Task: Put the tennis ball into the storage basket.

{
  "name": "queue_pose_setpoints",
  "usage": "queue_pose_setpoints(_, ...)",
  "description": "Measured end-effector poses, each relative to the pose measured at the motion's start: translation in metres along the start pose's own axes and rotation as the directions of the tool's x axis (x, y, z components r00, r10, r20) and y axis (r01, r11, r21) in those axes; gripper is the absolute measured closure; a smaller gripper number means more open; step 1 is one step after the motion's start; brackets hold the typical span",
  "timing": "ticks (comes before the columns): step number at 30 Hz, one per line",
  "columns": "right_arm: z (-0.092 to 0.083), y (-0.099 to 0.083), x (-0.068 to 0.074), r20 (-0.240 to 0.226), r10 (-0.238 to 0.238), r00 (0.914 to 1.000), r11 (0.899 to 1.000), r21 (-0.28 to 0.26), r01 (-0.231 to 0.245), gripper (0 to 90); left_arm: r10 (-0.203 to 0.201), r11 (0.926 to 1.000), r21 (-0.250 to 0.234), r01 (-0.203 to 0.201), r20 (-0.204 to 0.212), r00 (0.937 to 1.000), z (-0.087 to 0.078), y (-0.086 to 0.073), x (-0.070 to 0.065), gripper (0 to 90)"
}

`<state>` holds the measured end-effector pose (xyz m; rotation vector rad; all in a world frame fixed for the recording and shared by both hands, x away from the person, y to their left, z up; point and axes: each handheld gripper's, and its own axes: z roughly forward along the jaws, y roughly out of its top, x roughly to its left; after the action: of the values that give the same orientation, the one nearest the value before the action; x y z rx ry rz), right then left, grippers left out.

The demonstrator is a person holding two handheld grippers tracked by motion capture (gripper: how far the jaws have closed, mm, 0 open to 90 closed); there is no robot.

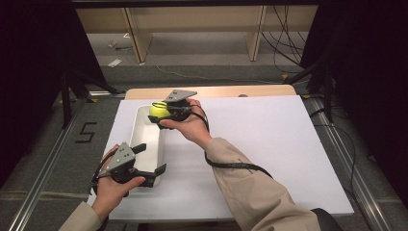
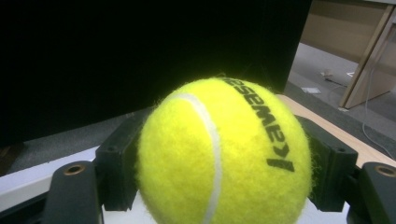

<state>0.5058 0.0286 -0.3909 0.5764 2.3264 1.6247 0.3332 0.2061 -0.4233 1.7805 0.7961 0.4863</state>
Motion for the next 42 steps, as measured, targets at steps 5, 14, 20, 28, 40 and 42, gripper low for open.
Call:
queue_pose_setpoints(5, 0.001, 0.000, 0.000, -0.001, -0.002, 1.0000, 1.000, 0.001, 0.002, 27.1, 0.000, 1.0000, 0.000, 0.000, 0.000, 1.0000, 0.000, 0.000, 0.000, 0.0)
queue_pose_setpoints(14, 0.004, 0.003, 0.002, -0.007, -0.005, 1.0000, 1.000, 0.008, 0.005, 27.1, 0.003, 1.0000, 0.001, -0.003, 0.004, 1.0000, 0.000, 0.000, -0.001, 0.0)
queue_pose_setpoints(20, 0.009, 0.005, 0.004, -0.011, -0.008, 0.9999, 1.000, 0.010, 0.008, 27.1, -0.002, 1.0000, 0.001, 0.002, 0.004, 1.0000, 0.000, 0.000, 0.000, 0.0)
queue_pose_setpoints(28, 0.015, 0.007, 0.007, -0.019, -0.014, 0.9997, 1.000, 0.012, 0.014, 27.1, -0.002, 1.0000, 0.000, 0.002, 0.005, 1.0000, 0.000, 0.000, -0.001, 0.0)
queue_pose_setpoints(40, 0.022, 0.008, 0.009, -0.028, -0.015, 0.9995, 1.000, 0.023, 0.015, 27.0, -0.002, 1.0000, -0.001, 0.002, 0.005, 1.0000, 0.000, 0.000, -0.001, 0.0)
queue_pose_setpoints(42, 0.023, 0.008, 0.009, -0.028, -0.014, 0.9995, 1.000, 0.023, 0.015, 27.0, -0.001, 1.0000, -0.001, 0.001, 0.005, 1.0000, 0.000, 0.000, 0.000, 0.0)
